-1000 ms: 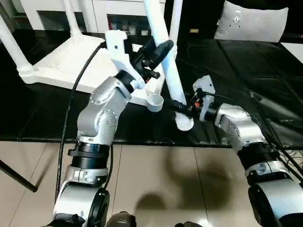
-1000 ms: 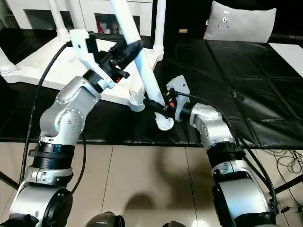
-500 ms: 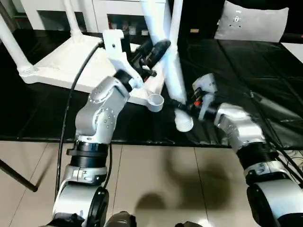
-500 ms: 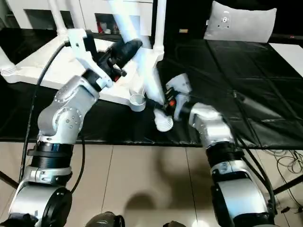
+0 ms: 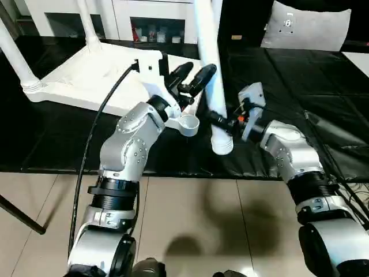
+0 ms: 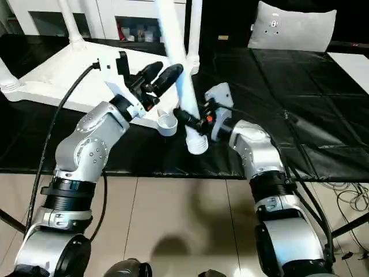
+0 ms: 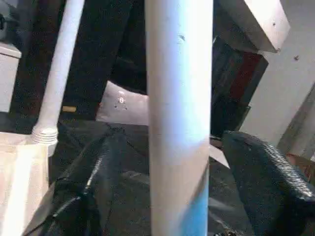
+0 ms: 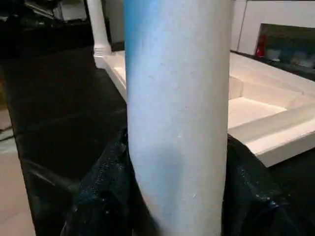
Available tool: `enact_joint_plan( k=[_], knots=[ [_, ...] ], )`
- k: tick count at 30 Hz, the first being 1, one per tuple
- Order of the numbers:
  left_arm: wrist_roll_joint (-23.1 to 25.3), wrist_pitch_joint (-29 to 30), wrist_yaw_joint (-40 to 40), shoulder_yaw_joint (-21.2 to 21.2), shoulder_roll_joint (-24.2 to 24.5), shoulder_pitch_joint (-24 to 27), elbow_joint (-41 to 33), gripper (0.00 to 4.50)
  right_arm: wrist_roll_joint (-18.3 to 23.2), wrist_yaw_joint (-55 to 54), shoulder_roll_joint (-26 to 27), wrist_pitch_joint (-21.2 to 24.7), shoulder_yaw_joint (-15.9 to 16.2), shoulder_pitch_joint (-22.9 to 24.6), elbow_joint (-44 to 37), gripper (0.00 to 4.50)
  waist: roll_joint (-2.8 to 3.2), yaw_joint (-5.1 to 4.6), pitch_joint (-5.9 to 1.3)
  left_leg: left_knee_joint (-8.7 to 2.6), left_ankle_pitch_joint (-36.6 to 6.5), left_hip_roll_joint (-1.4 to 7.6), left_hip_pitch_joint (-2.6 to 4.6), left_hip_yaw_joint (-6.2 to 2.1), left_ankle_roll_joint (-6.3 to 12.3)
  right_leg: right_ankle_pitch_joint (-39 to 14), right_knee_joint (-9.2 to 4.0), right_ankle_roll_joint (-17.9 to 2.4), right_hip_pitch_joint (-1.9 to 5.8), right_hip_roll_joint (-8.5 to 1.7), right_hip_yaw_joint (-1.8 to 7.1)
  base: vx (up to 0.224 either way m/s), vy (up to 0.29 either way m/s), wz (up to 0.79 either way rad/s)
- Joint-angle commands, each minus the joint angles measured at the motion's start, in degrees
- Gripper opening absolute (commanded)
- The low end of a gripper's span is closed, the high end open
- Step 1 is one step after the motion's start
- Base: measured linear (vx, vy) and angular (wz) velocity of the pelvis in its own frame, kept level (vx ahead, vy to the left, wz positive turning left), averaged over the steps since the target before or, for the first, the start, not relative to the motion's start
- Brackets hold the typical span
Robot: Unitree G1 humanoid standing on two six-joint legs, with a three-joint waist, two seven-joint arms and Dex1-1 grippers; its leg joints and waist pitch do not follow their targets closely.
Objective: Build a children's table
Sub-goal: Move to table
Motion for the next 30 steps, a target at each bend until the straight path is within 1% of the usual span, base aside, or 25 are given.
enact_joint_plan(
  k=[1,2,5,6,8,11,14,17,20,25,30],
  knots=[
    [-0.7,0.9,-0.5,-0.8,-0.4,0.7,-0.6,3.61,-0.7,0.1,0.1,0.0,0.4,0.2,-1.9,1.81,-0.53,-0.11,-5.38,-5.41,-12.5,7.23,2.34,-3.10,1.12,-4.9,-2.97,-16.2,2.50,-4.49,2.73,0.000,0.000,0.00],
    [-0.9,1.1,-0.7,-0.9,-0.5,0.8,-0.8,3.44,-0.8,0.1,0.2,-0.1,0.5,0.2,-1.9,1.81,-0.49,-0.09,-5.40,-5.40,-12.5,7.25,2.37,-3.12,1.10,-5.0,-2.94,-16.2,2.48,-4.50,2.72,0.000,0.000,0.00],
    [-0.6,1.3,-0.9,-1.4,-0.5,1.1,-1.0,3.13,-0.8,0.0,0.4,-0.1,0.6,0.2,-1.9,1.81,-0.49,-0.10,-5.36,-5.41,-12.9,7.22,2.39,-3.07,1.05,-5.6,-3.06,-16.2,2.43,-4.49,2.74,0.000,0.000,0.00],
    [-0.4,1.3,-0.9,-1.4,-0.6,1.2,-1.1,3.13,-0.8,-0.1,0.4,-0.1,0.6,0.1,-1.8,1.81,-0.49,-0.10,-5.37,-5.40,-12.9,7.22,2.43,-3.07,1.00,-5.7,-3.07,-16.1,2.40,-4.48,2.75,0.000,0.000,0.00],
    [-0.3,1.3,-0.9,-1.3,-0.7,1.2,-1.1,2.87,-0.9,-0.1,0.5,-0.1,0.6,0.0,-1.9,1.81,-0.46,-0.12,-5.37,-5.43,-12.8,7.23,2.41,-3.08,0.86,-5.4,-3.04,-16.1,2.42,-4.45,2.74,0.000,0.000,0.00],
    [-0.1,1.2,-0.8,-1.5,-0.6,1.2,-1.2,2.77,-1.0,-0.2,0.7,0.0,0.6,0.1,-2.1,1.81,-0.48,-0.13,-5.42,-5.42,-12.7,7.22,2.42,-3.09,0.89,-5.1,-2.96,-16.1,2.45,-4.46,2.76,0.000,0.000,0.00],
    [0.0,1.1,-0.9,-1.6,-0.5,1.3,-1.3,2.42,-1.0,-0.3,0.8,0.1,0.6,0.1,-2.2,1.81,-0.44,-0.14,-5.37,-5.42,-12.8,7.21,2.40,-3.07,0.97,-5.3,-3.05,-16.1,2.42,-4.50,2.76,0.000,0.000,0.00],
    [0.1,1.0,-1.0,-1.7,-0.5,1.3,-1.4,2.32,-1.1,-0.2,1.0,0.1,0.6,0.2,-2.3,1.81,-0.42,-0.17,-5.38,-5.44,-12.8,7.23,2.49,-3.07,0.91,-5.0,-3.01,-16.0,2.36,-4.41,2.76,0.000,0.000,0.00],
    [0.1,1.1,-1.1,-1.7,-0.5,1.3,-1.4,1.99,-1.1,-0.1,1.0,0.2,0.7,0.2,-2.4,1.81,-0.39,-0.11,-5.36,-5.47,-12.9,7.23,2.48,-3.06,0.87,-5.0,-3.01,-16.1,2.36,-4.42,2.75,0.000,0.000,0.00],
    [0.1,1.0,-1.2,-1.8,-0.5,1.3,-1.5,1.77,-1.3,0.1,1.0,0.2,0.7,0.2,-2.3,1.81,-0.39,-0.14,-5.38,-5.46,-12.9,7.22,2.46,-3.08,0.72,-5.1,-2.99,-16.0,2.40,-4.46,2.75,0.000,0.000,0.00],
    [0.3,1.0,-1.3,-1.7,-0.5,1.3,-1.5,1.75,-1.4,0.0,1.0,0.0,0.7,0.2,-2.3,1.81,-0.39,-0.15,-5.36,-5.51,-13.3,7.23,2.49,-3.09,0.53,-5.4,-3.04,-15.9,2.35,-4.45,2.77,0.000,0.000,0.00]
  ],
)
